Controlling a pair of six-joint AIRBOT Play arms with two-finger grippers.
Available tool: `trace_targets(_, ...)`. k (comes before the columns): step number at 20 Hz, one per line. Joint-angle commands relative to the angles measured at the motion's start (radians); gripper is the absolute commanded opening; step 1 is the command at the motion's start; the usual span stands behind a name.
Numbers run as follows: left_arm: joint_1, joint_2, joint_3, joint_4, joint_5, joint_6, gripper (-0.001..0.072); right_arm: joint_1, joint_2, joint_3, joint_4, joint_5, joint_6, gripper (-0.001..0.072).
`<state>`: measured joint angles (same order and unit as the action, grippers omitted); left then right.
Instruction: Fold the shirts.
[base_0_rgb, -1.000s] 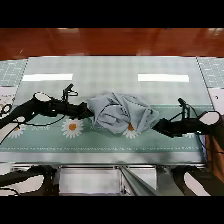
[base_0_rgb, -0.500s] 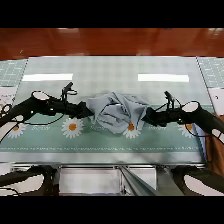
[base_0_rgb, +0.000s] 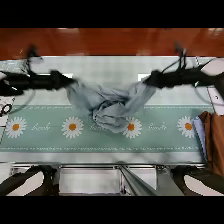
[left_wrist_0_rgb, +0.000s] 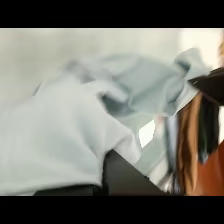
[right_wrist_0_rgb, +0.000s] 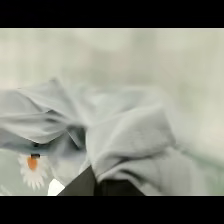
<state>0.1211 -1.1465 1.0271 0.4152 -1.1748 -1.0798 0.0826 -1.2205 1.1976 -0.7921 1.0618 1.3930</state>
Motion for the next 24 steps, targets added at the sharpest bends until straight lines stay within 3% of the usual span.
trace_targets(1, 0.105, 0.175, 0.283, -0.071, 0.023, -0.009, 0.0016, 0.000, 0.055, 0.441, -0.163, 0.095, 0.109, 0.0029)
trace_targets(5, 0.245, 0.303, 0.623, 0.007, 0.021, -0.090, 0.0016, 0.002, 0.150, 0.804, -0.237, 0.248, 0.124, 0.0029)
trace_targets(9, 0.295, 0.415, 0.800, 0.090, 0.018, -0.142, 0.0016, 0.002, 0.336, 0.831, -0.336, 0.381, 0.128, 0.0030)
trace_targets(12, 0.207, 0.508, 0.811, 0.225, -0.026, -0.167, 0.0016, 0.002, 0.443, 0.830, -0.463, 0.540, 0.158, 0.0030)
trace_targets(18, -0.076, 0.657, 0.810, 0.737, -0.087, -0.345, 0.0016, 0.002, 0.559, 0.830, -0.529, 0.672, 0.211, 0.0030)
trace_targets(24, -0.115, 0.652, 0.696, 0.797, -0.162, -0.377, 0.0016, 0.002, 0.563, 0.669, -0.500, 0.675, 0.240, 0.0030)
